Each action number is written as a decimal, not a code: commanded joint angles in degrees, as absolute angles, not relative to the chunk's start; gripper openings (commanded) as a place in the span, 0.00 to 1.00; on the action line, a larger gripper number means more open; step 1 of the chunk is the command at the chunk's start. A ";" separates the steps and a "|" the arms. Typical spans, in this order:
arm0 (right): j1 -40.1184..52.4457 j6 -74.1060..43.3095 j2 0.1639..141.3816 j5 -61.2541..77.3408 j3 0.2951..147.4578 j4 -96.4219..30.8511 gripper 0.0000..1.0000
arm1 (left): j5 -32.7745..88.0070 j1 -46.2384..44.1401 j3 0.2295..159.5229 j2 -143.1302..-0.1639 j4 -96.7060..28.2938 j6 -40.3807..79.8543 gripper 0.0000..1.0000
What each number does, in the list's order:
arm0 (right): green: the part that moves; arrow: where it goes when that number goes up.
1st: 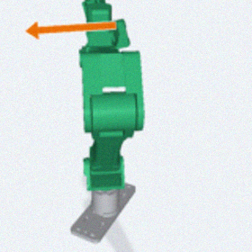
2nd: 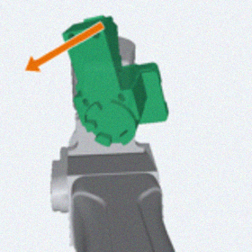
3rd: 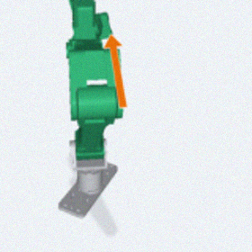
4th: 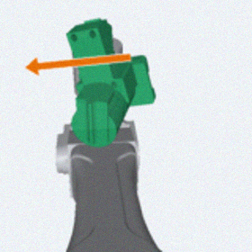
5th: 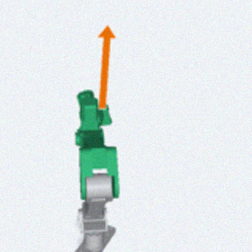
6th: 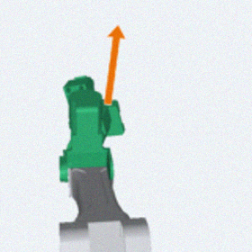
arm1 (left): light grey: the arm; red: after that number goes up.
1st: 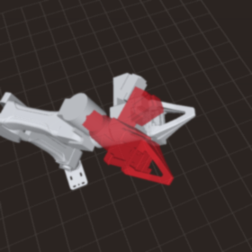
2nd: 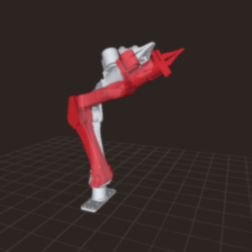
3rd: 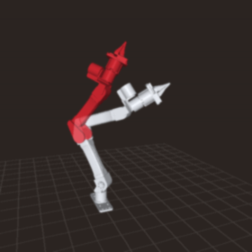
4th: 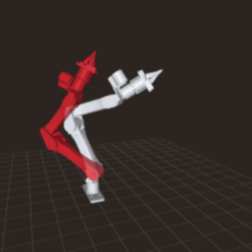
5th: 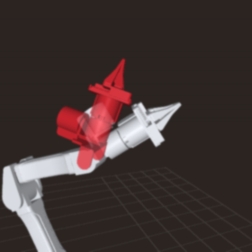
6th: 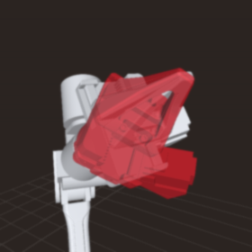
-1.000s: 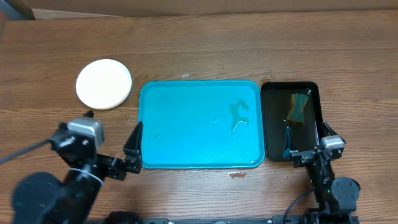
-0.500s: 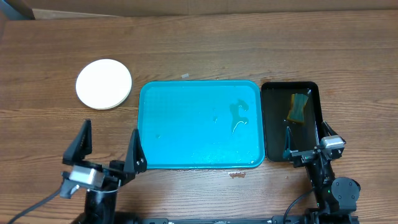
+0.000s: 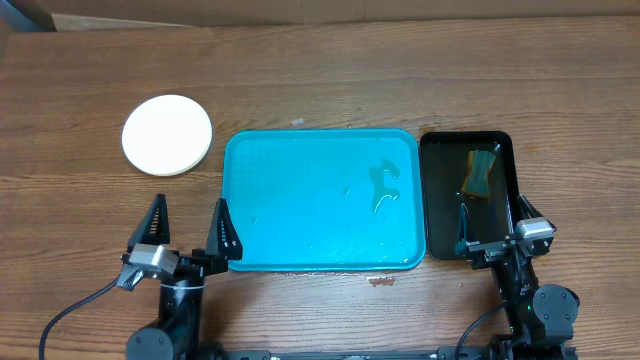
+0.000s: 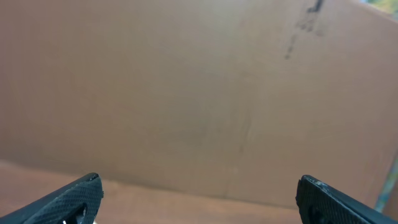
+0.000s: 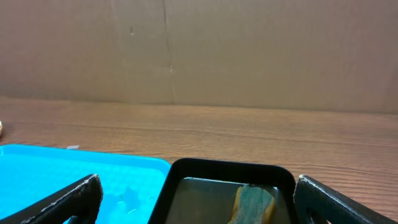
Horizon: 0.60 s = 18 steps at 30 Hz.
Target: Clean dirty plates on tray and stack at the side
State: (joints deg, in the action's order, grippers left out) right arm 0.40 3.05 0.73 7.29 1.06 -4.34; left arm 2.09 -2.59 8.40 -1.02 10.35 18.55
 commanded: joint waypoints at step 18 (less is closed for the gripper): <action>0.19 3.25 0.16 7.60 0.45 -4.12 1.00 | -6.50 -2.26 0.27 -0.21 -3.55 21.80 1.00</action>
State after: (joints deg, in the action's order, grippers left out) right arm 0.40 3.03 0.73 7.27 1.06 -4.34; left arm -3.81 -2.59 0.64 -0.91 -1.80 24.97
